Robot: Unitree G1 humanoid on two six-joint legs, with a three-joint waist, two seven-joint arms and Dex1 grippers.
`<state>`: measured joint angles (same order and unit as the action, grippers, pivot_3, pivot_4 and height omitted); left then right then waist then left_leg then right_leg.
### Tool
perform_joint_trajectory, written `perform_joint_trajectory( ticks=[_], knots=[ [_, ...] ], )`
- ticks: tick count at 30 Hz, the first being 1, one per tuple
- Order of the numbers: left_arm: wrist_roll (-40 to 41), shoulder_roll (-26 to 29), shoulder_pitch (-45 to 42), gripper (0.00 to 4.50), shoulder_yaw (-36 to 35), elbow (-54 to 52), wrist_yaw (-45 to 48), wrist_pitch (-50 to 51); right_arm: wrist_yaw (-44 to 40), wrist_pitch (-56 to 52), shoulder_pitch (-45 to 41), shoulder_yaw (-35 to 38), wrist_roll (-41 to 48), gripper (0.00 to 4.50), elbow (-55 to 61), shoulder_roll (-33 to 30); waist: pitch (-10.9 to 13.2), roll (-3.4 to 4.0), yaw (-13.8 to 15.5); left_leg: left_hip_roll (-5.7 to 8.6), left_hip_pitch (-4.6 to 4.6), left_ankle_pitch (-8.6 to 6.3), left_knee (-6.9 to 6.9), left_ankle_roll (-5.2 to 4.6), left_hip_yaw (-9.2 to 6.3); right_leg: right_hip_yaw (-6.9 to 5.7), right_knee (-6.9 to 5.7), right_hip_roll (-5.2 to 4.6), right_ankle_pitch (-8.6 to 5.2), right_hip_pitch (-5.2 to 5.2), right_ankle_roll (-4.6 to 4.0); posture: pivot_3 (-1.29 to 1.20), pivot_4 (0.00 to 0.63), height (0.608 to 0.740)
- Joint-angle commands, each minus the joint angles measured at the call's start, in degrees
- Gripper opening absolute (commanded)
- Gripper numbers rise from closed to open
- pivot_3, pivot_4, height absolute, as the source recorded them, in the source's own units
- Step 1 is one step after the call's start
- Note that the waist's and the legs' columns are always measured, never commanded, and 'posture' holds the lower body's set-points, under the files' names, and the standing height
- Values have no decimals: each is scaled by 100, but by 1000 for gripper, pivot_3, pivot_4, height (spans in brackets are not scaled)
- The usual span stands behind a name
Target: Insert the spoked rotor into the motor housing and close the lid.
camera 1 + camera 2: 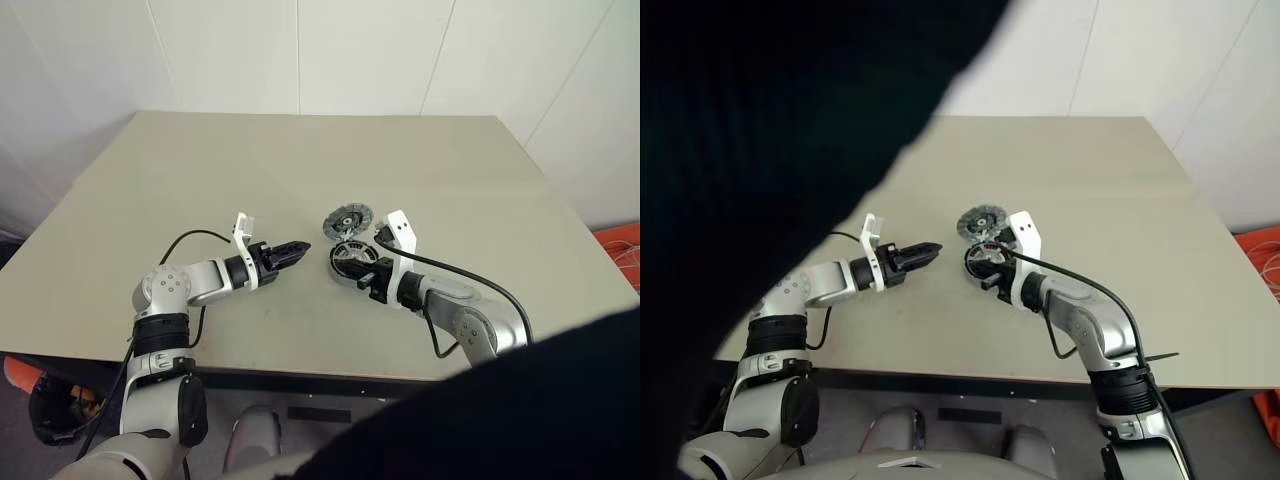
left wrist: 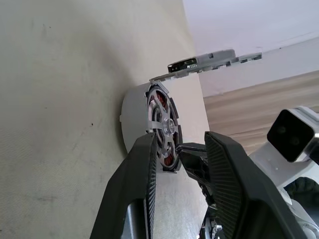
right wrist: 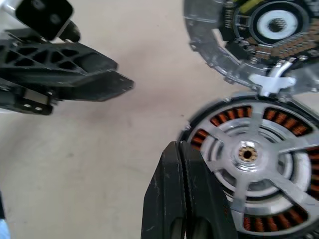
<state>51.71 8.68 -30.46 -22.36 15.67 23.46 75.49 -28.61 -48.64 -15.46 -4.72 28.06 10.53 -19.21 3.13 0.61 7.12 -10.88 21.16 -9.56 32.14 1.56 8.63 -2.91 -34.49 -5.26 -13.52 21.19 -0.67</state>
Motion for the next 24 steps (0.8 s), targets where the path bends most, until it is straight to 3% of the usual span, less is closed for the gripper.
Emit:
perform_joint_trajectory(
  ticks=[1,7,13,17,24],
  knots=[
    [94,32,-61,1625,-45,-177,30,-83,-63,119,-29,122,23,0,163,-38,0,0,0,0,0,0,0,0,0,0,0,0,0,0,0,0,0,740],
    [17,66,-41,1625,89,-229,119,-228,-73,203,-63,379,75,0,491,-214,0,0,1,0,1,0,0,0,0,0,0,1,7,0,-12,0,0,740],
    [-522,429,78,1625,994,-928,692,-1056,-90,345,-236,544,-125,0,352,-586,0,-1,4,-1,-2,0,3,0,-1,0,-2,0,0,-3,1,0,0,740],
    [-824,765,-12,1625,1513,-1356,1071,-1466,-20,304,-144,428,-164,0,217,-448,0,0,-5,-5,-2,1,0,1,2,0,-6,7,7,2,-12,0,0,740],
    [-826,863,-154,1625,1700,-1441,1241,-1524,92,389,26,201,-387,0,-250,-81,1,0,-13,-3,-4,1,4,1,7,1,-10,5,19,0,-34,0,0,740]
  ],
)
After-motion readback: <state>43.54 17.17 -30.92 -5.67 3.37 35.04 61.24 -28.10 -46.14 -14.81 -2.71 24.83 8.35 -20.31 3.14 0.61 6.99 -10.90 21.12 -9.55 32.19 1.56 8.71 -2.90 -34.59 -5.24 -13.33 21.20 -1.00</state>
